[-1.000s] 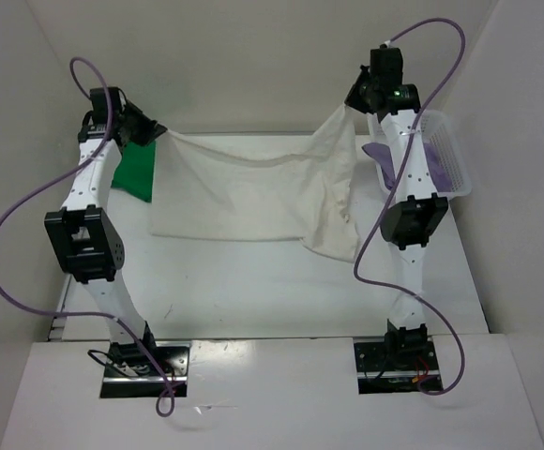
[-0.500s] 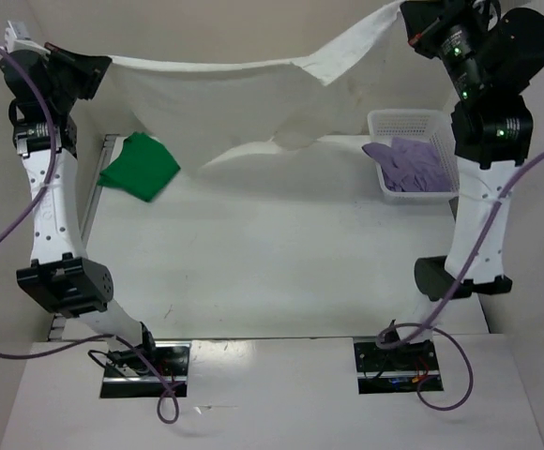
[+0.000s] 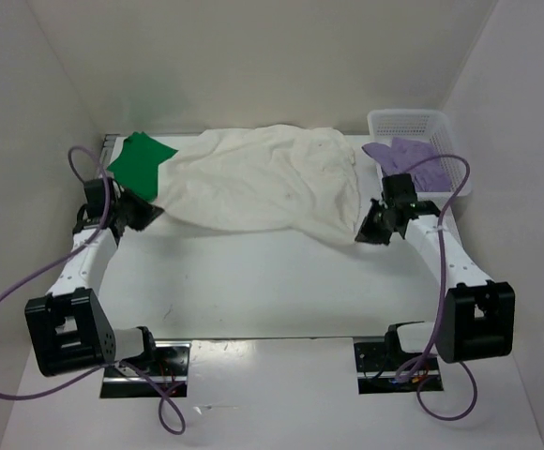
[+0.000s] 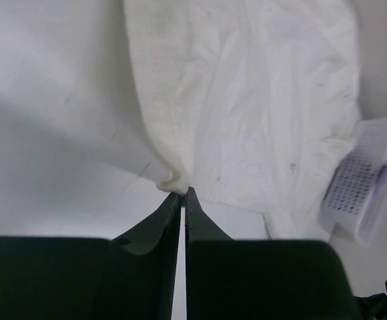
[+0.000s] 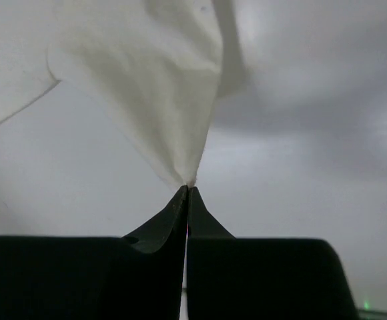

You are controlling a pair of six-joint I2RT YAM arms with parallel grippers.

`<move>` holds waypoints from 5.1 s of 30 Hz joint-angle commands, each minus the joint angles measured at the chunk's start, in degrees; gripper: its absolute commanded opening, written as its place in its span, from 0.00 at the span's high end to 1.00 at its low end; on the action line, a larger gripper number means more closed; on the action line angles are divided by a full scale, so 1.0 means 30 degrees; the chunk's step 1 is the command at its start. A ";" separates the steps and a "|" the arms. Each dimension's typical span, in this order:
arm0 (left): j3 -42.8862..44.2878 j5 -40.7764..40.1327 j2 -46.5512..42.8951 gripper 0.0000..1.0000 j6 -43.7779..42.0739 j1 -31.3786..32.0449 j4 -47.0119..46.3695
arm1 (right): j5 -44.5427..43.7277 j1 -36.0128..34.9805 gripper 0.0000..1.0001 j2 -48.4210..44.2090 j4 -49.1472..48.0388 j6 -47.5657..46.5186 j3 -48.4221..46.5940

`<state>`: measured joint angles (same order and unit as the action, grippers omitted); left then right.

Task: Fold and stack the t-shirts
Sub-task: Flatten out the tshirt, then grap the side of the flattened tshirt closest away from the robot with both arms, then fold the flattened tshirt in 1/3 of the way

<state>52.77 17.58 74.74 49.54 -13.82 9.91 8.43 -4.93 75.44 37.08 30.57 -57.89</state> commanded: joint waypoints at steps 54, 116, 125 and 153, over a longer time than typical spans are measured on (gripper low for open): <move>-0.8302 -0.4631 -0.1710 0.56 0.4286 -0.1398 0.2674 | 0.0941 -0.1023 1.00 -0.5371 0.6507 0.1676 0.1044; 0.3003 0.0145 0.8688 1.00 0.3262 -0.2042 -0.0401 | -0.4096 0.0588 1.00 1.0854 0.0267 0.0153 -1.2635; 0.3883 -0.0236 0.9774 1.00 0.3614 -0.1866 -0.1251 | -0.4742 0.0588 1.00 1.2117 -0.0553 0.0153 -1.3487; -0.2298 -0.2346 0.4936 0.57 0.2882 -0.1984 -0.0931 | -0.0992 0.0588 0.93 0.0520 -0.0905 0.0915 -0.0864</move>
<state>45.78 10.11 87.50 58.48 -19.11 8.64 4.14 -3.57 79.48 35.14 32.77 -63.88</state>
